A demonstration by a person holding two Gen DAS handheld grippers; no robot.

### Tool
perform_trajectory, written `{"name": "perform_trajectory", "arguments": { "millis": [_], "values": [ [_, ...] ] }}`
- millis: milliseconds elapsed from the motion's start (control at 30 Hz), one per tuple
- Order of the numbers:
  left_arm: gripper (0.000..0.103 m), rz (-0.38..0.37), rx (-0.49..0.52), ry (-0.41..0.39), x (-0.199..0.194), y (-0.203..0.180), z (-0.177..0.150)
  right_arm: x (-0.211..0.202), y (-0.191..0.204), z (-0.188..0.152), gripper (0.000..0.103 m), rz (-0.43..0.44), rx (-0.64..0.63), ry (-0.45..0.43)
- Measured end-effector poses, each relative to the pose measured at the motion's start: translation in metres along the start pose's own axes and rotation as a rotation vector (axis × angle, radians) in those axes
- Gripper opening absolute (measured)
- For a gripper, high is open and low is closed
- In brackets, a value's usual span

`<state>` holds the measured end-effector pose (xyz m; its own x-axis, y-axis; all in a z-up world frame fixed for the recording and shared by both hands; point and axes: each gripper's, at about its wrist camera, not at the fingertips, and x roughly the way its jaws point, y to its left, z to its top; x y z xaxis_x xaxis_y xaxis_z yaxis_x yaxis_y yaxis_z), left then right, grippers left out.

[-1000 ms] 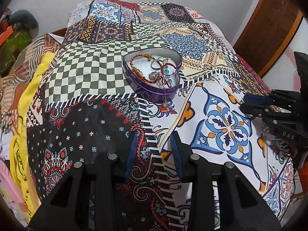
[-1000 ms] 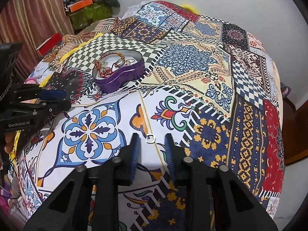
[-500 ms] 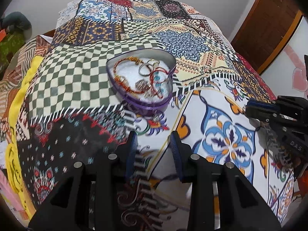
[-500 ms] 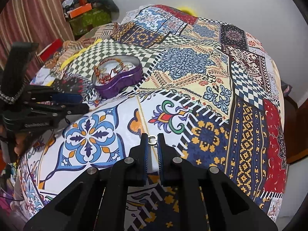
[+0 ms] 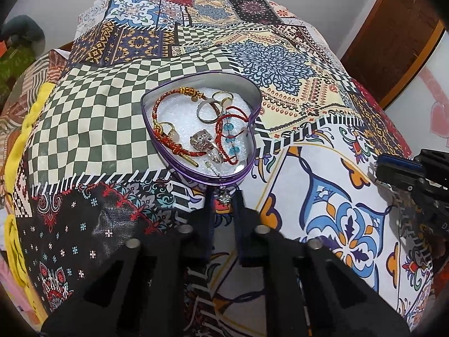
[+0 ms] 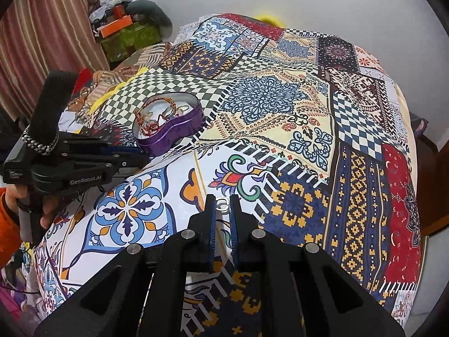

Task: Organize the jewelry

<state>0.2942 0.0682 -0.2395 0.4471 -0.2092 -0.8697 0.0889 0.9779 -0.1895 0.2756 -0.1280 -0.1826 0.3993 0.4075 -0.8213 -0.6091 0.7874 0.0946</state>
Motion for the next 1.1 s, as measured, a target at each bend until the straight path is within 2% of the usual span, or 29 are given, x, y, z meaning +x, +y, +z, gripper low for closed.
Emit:
{"name": "perform_trajectory", "arguments": {
  "millis": [200,400,767,1100],
  "values": [
    [0.009,0.017,0.02,-0.025,-0.008,-0.004,-0.006,-0.004,0.001,0.002,0.008,-0.004,0.001,-0.012],
    [0.009,0.036,0.038,-0.092,-0.036,-0.008,-0.009,-0.011,0.005,0.01,0.008,-0.005,-0.001,-0.038],
    [0.009,0.035,0.032,-0.206,-0.079,-0.004,0.009,-0.019,0.02,0.03,0.008,0.012,-0.018,-0.093],
    [0.009,0.046,0.036,-0.266,-0.094,0.0,0.027,-0.012,0.043,0.064,0.008,0.046,-0.051,-0.132]
  ]
}}
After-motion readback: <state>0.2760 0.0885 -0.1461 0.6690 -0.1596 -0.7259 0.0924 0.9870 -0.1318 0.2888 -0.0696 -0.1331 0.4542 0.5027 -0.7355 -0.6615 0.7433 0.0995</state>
